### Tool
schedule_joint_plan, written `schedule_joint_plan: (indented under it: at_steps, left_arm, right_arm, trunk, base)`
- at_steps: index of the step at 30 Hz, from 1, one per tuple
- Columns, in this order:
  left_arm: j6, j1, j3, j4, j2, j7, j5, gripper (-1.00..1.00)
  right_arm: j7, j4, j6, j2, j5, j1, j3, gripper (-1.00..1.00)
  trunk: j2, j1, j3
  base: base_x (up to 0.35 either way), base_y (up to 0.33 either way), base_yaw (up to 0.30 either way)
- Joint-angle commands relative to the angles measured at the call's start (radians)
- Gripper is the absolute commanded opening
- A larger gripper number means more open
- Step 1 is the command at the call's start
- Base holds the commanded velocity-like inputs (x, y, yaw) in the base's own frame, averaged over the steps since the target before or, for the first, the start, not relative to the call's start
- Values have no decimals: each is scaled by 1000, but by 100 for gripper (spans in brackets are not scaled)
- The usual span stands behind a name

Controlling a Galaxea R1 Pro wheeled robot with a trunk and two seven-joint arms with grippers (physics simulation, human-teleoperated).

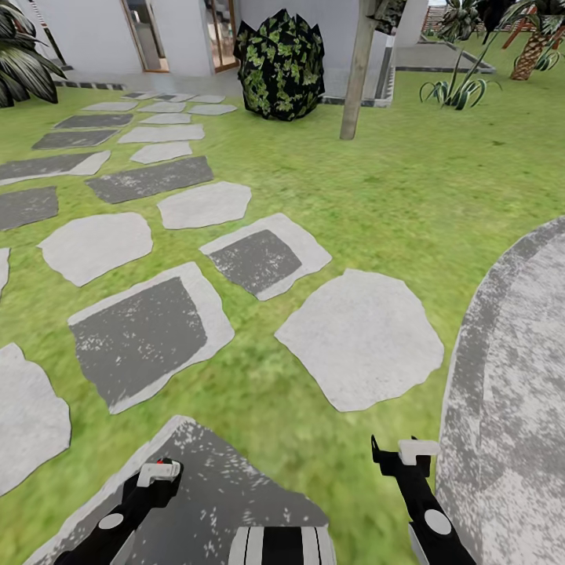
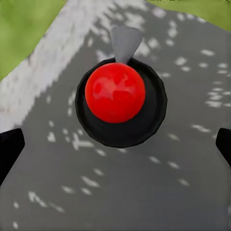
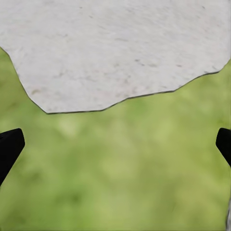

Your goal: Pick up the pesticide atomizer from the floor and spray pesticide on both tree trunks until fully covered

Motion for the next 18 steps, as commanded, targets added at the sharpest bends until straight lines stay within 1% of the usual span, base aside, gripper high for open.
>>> schedule_joint_plan:
  at_steps: [1,9,18]
  left_arm:
    - [-4,-1,9,1,-1,-6,-10,100]
    - [-4,-1,8,1,-2,-6,-10,100]
    - [-4,-1,9,1,-2,-6,-10,100]
  right_arm:
    - [-6,1,-2,0,11,0,0,100]
    - [-6,1,-2,0,11,0,0,100]
    - [-6,1,-2,0,11,0,0,100]
  trunk:
    - [0,0,-1]
    - [0,0,-1]
    - [0,0,-1]
  base:
    - [15,0,0]
    - [5,0,0]
    - [42,0,0]
